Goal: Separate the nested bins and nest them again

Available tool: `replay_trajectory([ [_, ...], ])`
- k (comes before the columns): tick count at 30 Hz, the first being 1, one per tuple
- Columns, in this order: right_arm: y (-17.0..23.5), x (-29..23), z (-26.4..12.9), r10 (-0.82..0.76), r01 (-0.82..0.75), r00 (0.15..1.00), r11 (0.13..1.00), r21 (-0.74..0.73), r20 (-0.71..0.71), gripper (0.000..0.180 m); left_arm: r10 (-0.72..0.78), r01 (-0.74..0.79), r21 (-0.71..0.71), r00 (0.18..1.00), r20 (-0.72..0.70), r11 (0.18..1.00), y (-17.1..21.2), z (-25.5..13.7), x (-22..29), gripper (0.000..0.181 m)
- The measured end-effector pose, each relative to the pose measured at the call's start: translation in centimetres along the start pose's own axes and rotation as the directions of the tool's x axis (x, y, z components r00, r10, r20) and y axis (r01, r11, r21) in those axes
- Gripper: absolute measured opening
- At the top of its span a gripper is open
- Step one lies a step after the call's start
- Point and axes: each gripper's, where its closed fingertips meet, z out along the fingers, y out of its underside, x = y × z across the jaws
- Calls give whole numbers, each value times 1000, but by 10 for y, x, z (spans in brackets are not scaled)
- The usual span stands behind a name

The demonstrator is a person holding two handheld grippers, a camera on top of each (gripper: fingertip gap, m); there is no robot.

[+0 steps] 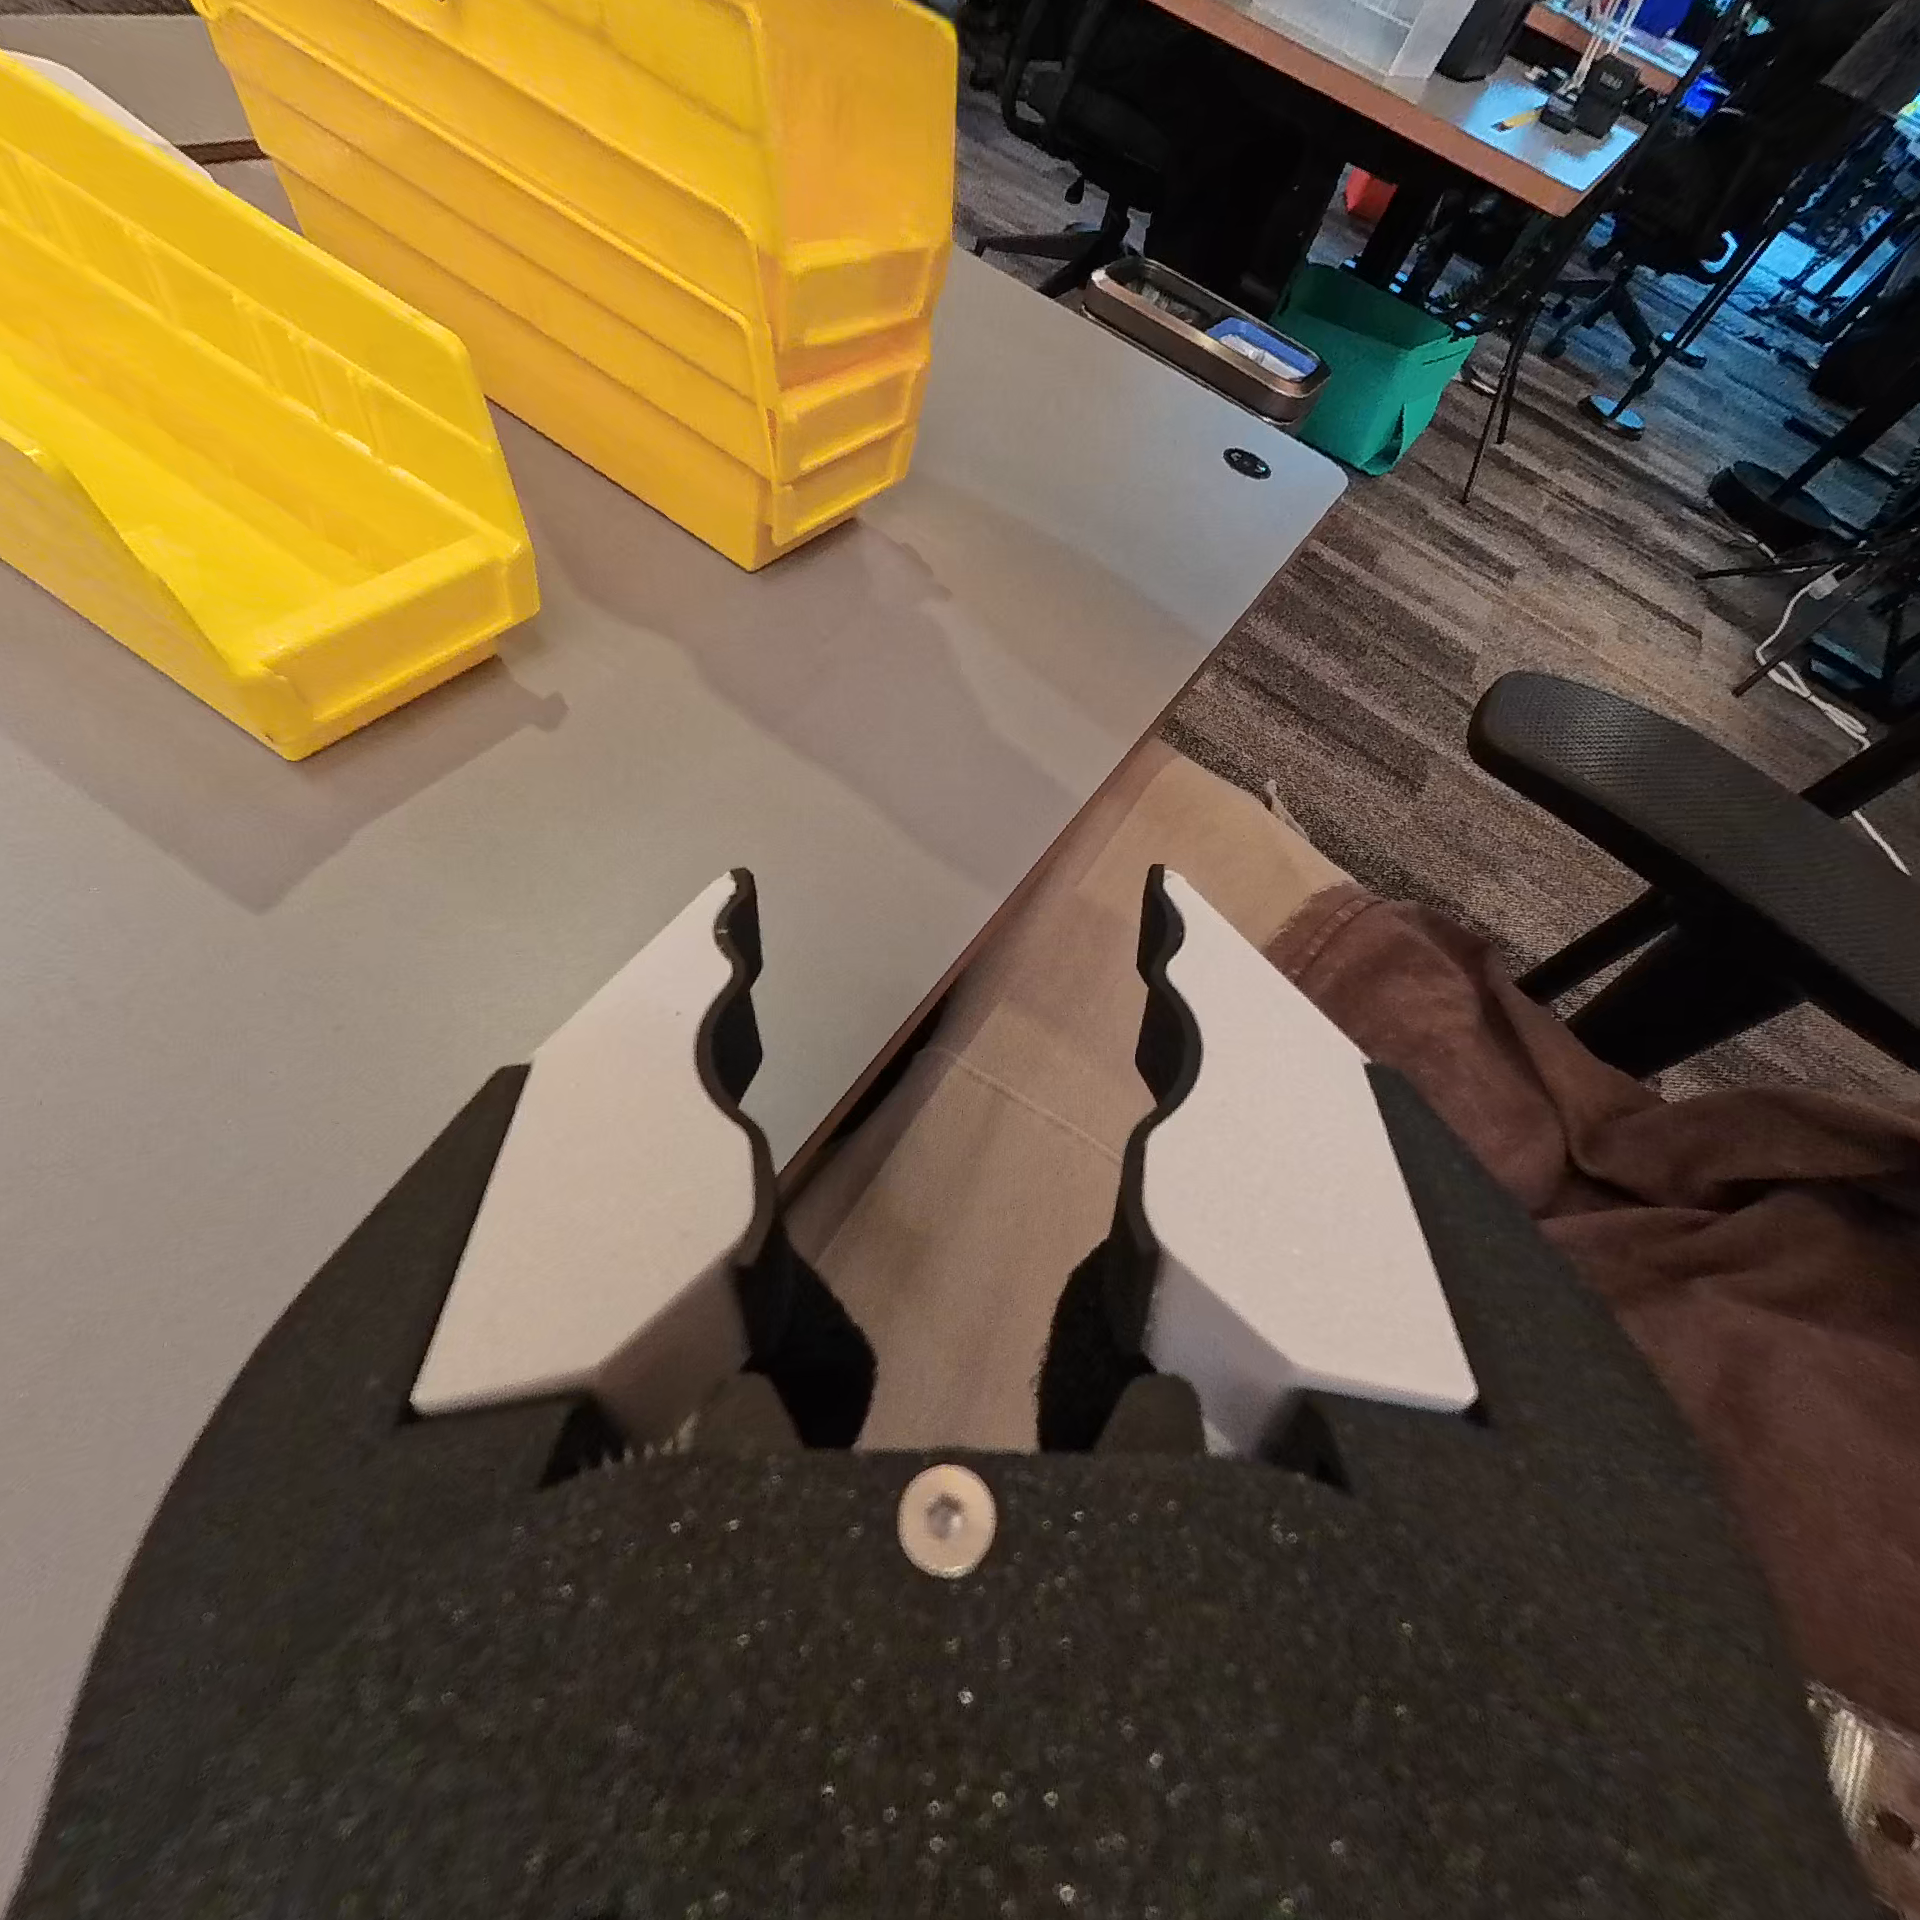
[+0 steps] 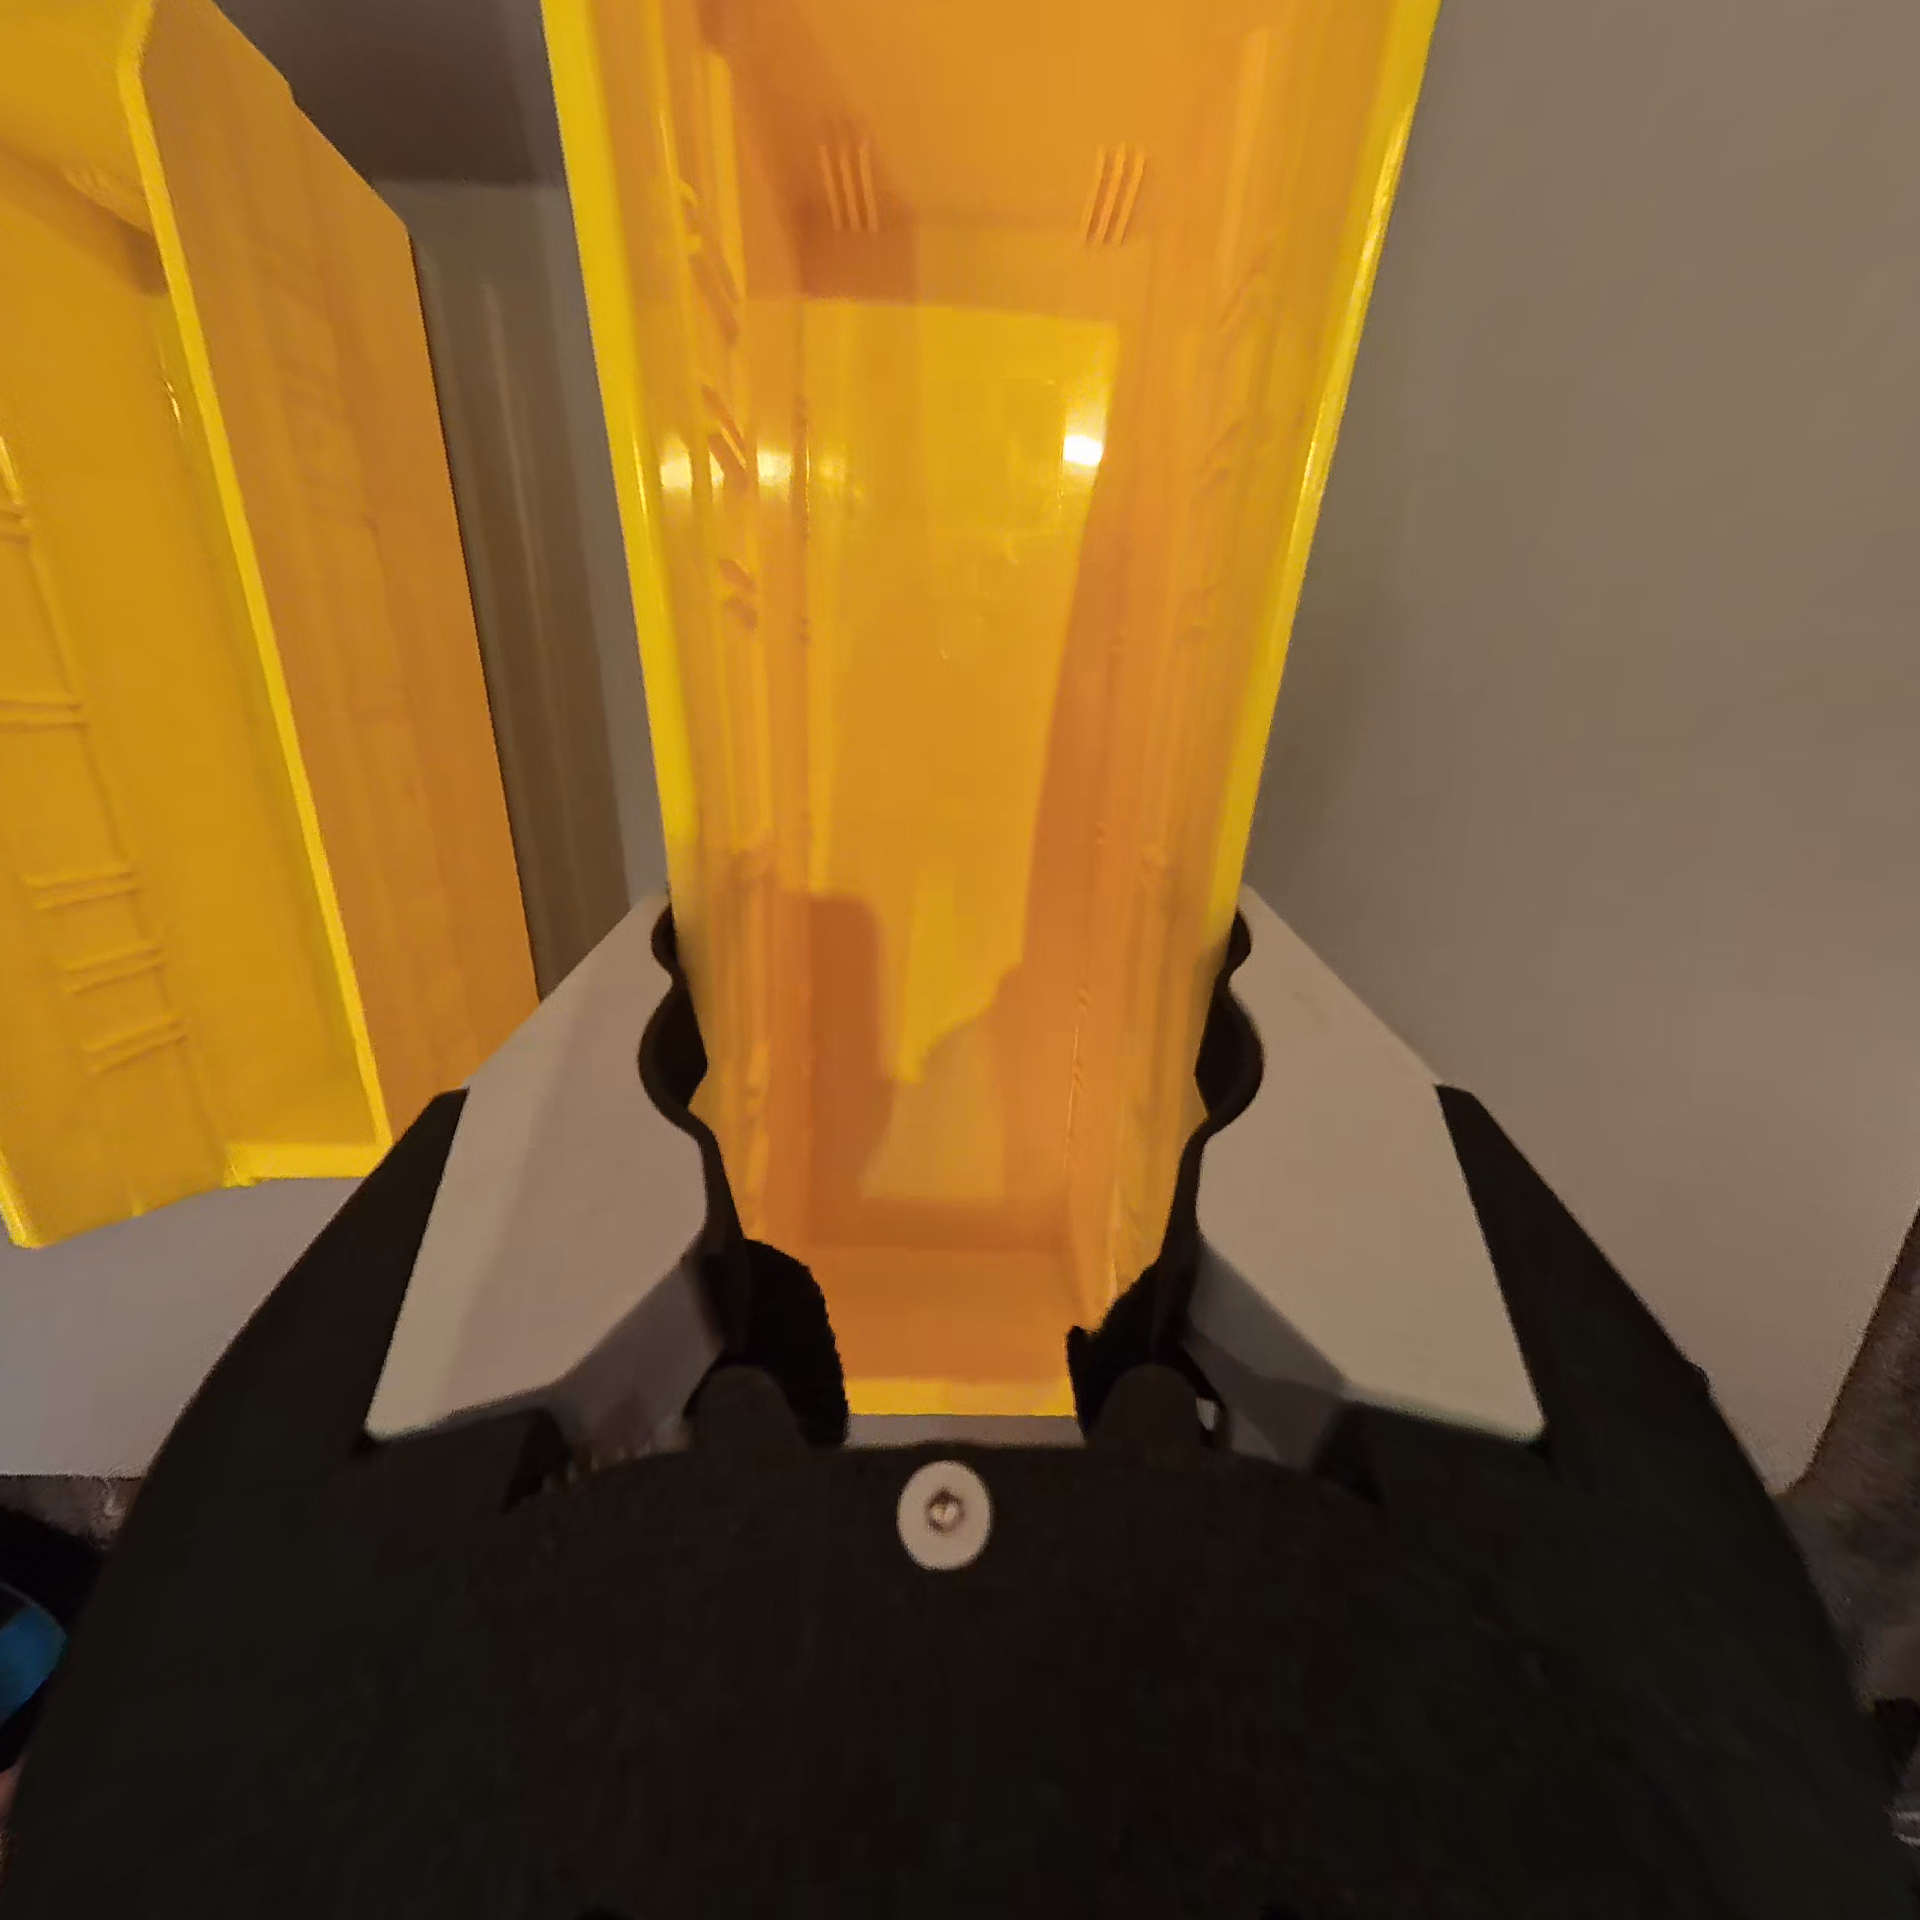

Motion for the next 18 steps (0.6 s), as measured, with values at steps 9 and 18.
replay_trajectory([
  [9,7,-1,15,-13,12,1000,1000,-29,-24,119,21,-20,-19,1000,15,1000,4,2,-1,71],
  [18,-2,-13,-4,-139,128,989,974,189,45,136,-5,8,-29,997,71,1000,10,0,-17,80],
])
